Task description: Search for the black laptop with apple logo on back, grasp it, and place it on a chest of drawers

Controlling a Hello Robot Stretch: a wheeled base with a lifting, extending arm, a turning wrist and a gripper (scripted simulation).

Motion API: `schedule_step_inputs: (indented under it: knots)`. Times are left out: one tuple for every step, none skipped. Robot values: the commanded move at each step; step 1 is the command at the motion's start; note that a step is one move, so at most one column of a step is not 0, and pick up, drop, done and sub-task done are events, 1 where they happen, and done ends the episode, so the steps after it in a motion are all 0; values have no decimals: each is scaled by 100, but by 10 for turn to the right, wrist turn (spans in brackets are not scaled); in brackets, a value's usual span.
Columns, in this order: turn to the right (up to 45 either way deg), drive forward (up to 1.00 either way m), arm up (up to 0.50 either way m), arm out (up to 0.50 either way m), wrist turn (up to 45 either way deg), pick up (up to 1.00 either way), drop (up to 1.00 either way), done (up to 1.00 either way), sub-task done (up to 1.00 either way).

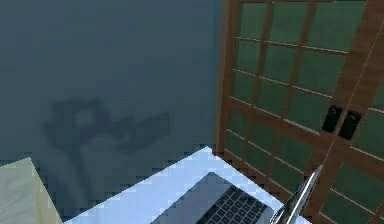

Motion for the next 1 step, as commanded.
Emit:
schedule_step_inputs:
  knots:
    - [0, 5, 0, 0, 0, 0, 0, 0, 0]
